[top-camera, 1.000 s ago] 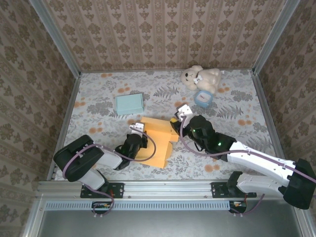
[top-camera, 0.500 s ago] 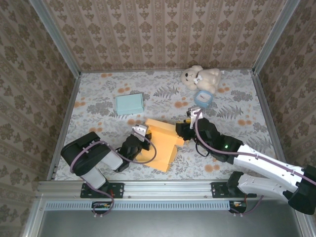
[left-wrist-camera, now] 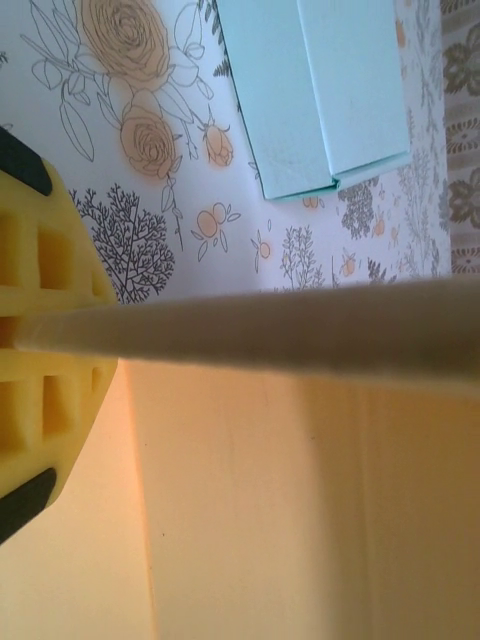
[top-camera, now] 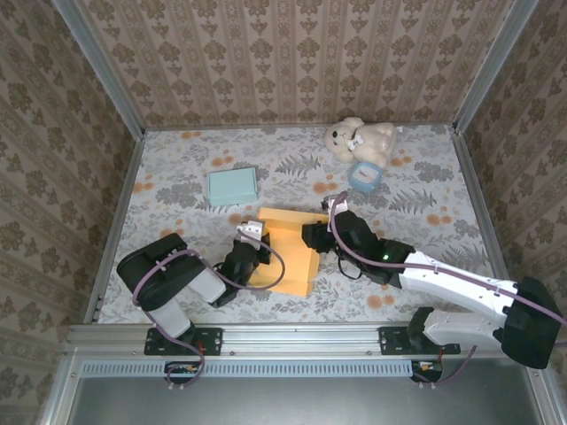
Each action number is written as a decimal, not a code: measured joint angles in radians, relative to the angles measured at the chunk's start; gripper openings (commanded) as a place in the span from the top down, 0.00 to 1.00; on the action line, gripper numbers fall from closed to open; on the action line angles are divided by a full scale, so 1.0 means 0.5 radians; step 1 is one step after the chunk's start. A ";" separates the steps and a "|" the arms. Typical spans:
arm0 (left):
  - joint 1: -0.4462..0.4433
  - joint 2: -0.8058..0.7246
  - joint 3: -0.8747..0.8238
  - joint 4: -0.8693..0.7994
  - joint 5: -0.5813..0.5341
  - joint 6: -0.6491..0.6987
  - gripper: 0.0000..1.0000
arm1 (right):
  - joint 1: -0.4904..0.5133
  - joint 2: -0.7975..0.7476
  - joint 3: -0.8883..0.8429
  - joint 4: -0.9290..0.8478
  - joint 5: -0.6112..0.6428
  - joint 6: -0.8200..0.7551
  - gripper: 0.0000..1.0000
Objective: Fold the paper box
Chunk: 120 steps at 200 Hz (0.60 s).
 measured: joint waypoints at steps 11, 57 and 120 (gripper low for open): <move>-0.011 0.000 0.001 -0.001 -0.034 0.000 1.00 | 0.000 0.035 0.000 0.023 0.004 0.006 0.50; -0.053 0.024 0.018 0.001 -0.134 -0.001 1.00 | -0.024 0.088 -0.026 0.159 0.037 0.085 0.46; -0.102 0.094 0.032 0.063 -0.205 -0.023 1.00 | -0.112 0.117 -0.165 0.349 0.036 0.206 0.45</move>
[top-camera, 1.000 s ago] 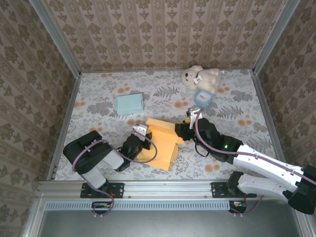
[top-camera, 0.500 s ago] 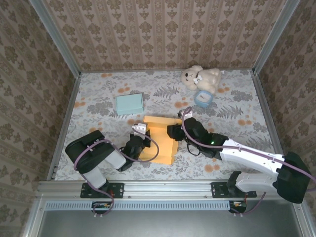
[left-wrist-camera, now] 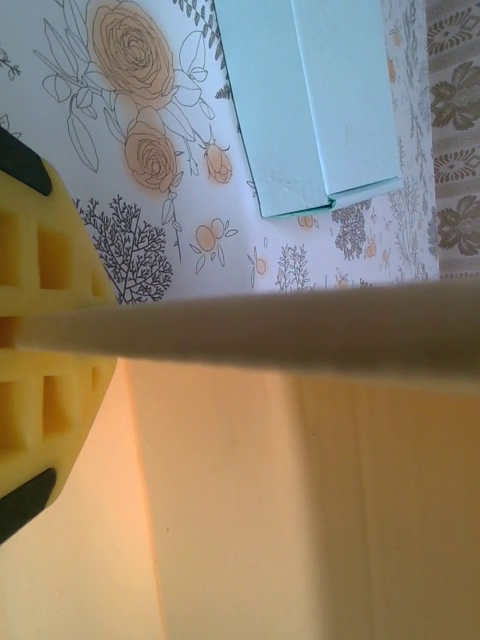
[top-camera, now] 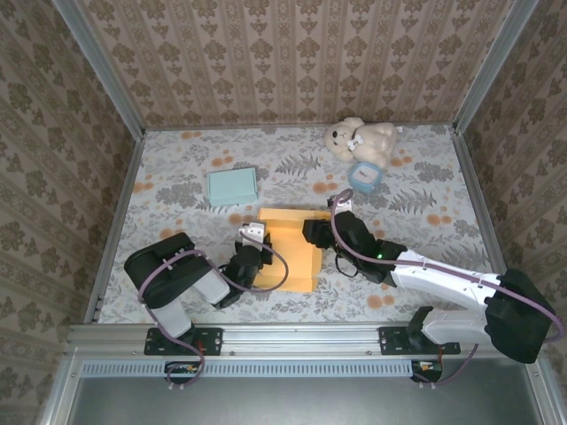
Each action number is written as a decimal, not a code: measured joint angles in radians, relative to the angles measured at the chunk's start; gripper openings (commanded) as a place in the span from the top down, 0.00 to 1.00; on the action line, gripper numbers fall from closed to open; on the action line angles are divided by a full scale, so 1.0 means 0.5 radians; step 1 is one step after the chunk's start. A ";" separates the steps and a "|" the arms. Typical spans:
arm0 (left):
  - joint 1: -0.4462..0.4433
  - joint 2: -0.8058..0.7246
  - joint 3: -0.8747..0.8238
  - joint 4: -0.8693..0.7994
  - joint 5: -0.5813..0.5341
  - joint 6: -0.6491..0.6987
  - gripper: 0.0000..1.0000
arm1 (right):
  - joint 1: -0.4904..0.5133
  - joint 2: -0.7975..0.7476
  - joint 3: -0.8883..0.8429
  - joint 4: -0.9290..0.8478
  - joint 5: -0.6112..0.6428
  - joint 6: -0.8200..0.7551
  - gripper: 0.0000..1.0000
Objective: Fold the paper box
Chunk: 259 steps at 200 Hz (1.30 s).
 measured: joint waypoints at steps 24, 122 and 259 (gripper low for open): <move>-0.027 0.041 0.024 0.031 -0.027 -0.010 1.00 | -0.010 0.062 -0.052 0.175 -0.123 0.025 0.45; -0.063 0.015 0.129 -0.199 -0.144 -0.107 1.00 | -0.021 0.032 -0.153 0.289 -0.148 -0.076 0.44; -0.063 -0.049 0.156 -0.433 -0.146 -0.182 1.00 | -0.346 0.465 -0.322 0.517 -0.222 -0.197 0.39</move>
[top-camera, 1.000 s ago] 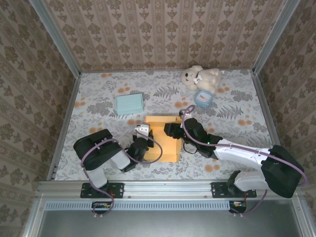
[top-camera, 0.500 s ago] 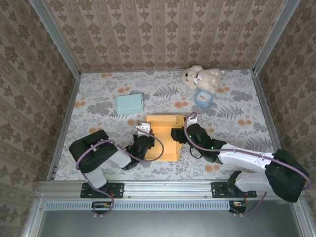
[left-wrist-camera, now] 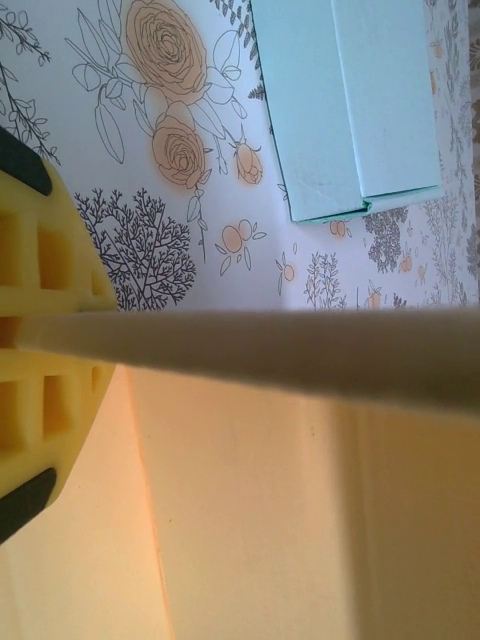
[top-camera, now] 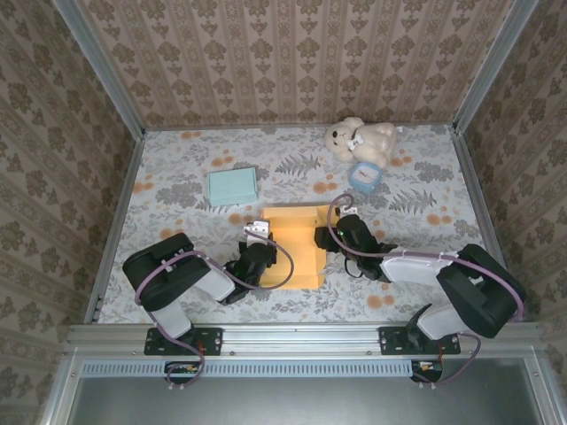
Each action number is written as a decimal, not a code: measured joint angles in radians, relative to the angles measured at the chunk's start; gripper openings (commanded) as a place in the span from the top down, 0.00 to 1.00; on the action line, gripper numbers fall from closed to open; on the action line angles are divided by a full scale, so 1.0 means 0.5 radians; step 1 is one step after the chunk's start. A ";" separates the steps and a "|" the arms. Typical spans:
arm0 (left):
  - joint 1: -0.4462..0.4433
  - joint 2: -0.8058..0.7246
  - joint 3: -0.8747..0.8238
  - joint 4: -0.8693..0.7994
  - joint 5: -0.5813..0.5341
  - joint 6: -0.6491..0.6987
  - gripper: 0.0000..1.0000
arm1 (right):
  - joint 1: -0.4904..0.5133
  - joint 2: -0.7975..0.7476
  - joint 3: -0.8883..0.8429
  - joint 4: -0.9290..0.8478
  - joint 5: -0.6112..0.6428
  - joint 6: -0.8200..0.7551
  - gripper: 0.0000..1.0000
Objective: Fold the paper box
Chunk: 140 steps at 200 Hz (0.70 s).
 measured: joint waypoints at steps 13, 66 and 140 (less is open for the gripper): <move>0.000 0.000 0.000 -0.001 0.000 -0.007 1.00 | 0.000 0.043 -0.002 0.060 -0.057 0.000 0.40; 0.000 0.008 0.002 -0.006 0.002 -0.023 1.00 | 0.045 0.083 -0.003 0.273 -0.237 -0.013 0.41; 0.000 0.008 0.008 -0.006 0.016 -0.036 1.00 | 0.156 0.099 0.005 0.277 -0.256 -0.032 0.41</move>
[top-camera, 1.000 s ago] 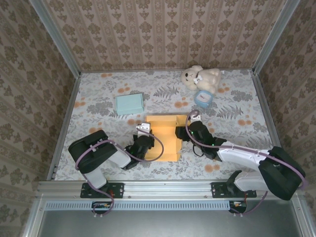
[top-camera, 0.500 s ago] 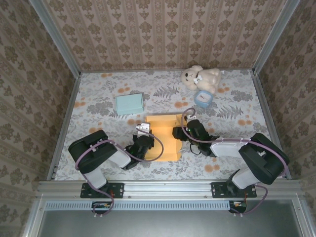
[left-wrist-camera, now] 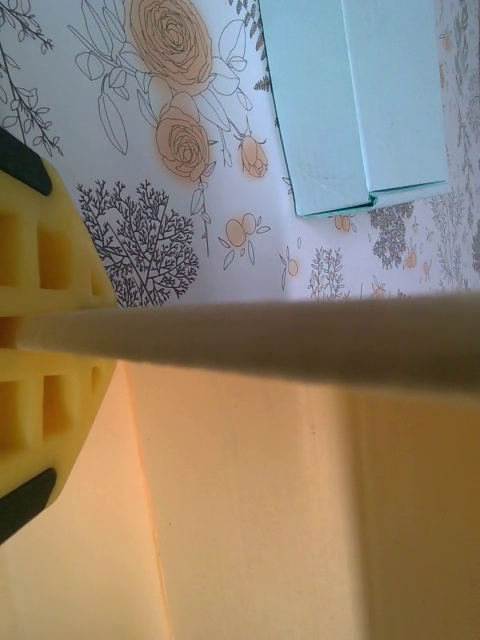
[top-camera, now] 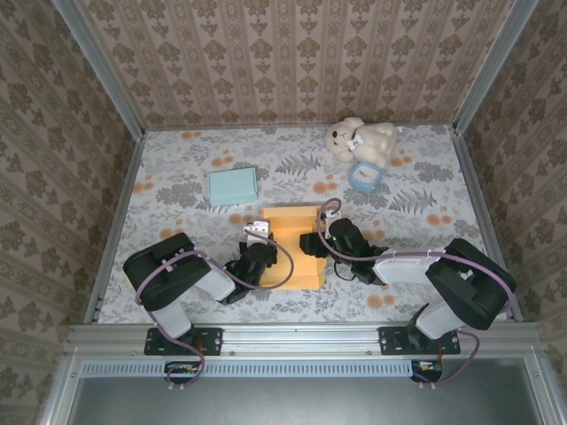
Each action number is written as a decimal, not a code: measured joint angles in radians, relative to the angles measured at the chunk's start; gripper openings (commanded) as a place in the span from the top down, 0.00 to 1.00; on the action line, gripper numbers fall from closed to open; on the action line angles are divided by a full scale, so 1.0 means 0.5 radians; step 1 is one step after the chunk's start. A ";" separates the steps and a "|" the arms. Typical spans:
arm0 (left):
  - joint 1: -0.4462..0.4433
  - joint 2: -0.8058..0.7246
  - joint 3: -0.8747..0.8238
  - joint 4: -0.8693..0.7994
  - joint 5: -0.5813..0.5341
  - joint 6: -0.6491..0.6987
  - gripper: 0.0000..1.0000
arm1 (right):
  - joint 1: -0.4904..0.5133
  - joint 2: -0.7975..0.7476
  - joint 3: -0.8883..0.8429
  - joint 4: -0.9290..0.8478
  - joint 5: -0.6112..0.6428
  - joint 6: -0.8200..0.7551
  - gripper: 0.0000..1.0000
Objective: Fold the paper box
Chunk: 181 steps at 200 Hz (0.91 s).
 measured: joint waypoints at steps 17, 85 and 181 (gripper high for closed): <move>0.000 -0.001 0.000 0.000 0.002 0.001 1.00 | 0.014 -0.072 -0.001 -0.073 0.006 -0.043 0.41; 0.074 -0.045 -0.003 -0.057 0.117 0.002 1.00 | 0.104 -0.974 0.012 -0.808 0.226 -0.266 0.41; 0.285 -0.189 -0.195 -0.005 0.533 0.028 1.00 | -0.105 -1.154 0.004 -1.211 0.729 -0.481 0.42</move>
